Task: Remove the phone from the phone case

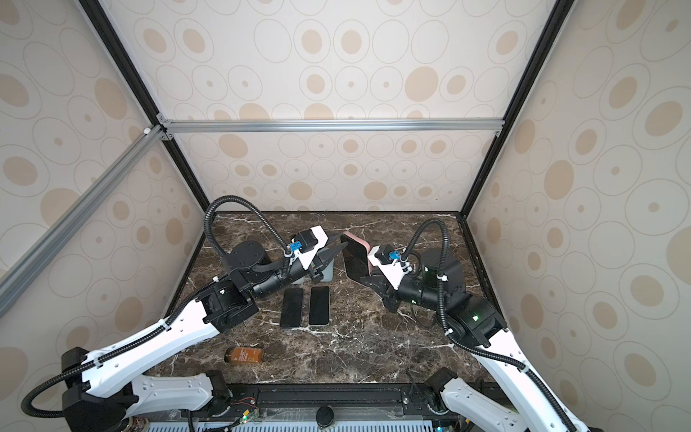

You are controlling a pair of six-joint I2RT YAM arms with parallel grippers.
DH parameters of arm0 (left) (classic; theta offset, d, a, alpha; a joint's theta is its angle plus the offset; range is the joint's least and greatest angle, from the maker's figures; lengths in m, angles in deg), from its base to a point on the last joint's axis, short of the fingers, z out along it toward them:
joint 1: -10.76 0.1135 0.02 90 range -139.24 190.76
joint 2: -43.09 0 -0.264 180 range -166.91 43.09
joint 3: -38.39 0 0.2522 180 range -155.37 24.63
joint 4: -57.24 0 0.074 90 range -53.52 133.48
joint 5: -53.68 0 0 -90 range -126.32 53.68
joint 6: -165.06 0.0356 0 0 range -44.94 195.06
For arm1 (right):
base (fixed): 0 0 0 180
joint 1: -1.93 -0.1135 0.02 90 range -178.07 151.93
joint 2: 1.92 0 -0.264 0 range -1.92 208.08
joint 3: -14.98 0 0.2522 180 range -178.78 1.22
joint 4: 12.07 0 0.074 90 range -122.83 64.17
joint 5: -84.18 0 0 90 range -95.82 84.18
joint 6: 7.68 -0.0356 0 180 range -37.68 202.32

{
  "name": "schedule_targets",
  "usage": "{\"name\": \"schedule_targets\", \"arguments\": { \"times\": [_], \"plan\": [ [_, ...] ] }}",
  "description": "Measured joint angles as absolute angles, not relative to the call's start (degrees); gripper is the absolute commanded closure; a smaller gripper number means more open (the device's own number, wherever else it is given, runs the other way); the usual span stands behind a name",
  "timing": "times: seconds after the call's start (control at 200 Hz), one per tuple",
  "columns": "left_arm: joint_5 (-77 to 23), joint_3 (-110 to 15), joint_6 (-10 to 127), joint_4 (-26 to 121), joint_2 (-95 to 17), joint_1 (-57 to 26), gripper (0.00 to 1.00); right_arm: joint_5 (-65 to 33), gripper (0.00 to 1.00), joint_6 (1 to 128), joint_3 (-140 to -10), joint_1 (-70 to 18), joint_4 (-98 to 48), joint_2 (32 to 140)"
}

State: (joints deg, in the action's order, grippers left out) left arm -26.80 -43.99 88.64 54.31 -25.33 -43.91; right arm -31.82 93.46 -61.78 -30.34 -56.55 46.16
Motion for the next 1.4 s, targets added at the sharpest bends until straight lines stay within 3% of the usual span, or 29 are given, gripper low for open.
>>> {"name": "schedule_targets", "arguments": {
  "times": [0.75,1.395],
  "plan": [
    [-9.2,-46.0,87.0,48.8,-26.8,-37.9,0.76,-32.8,1.00,95.7,-61.9,-30.2,-60.8,46.0],
    [17.3,-42.6,77.2,52.2,-25.8,-31.1,0.72,-36.4,1.00,100.9,-62.5,-30.9,-62.7,44.1]
  ]
}}
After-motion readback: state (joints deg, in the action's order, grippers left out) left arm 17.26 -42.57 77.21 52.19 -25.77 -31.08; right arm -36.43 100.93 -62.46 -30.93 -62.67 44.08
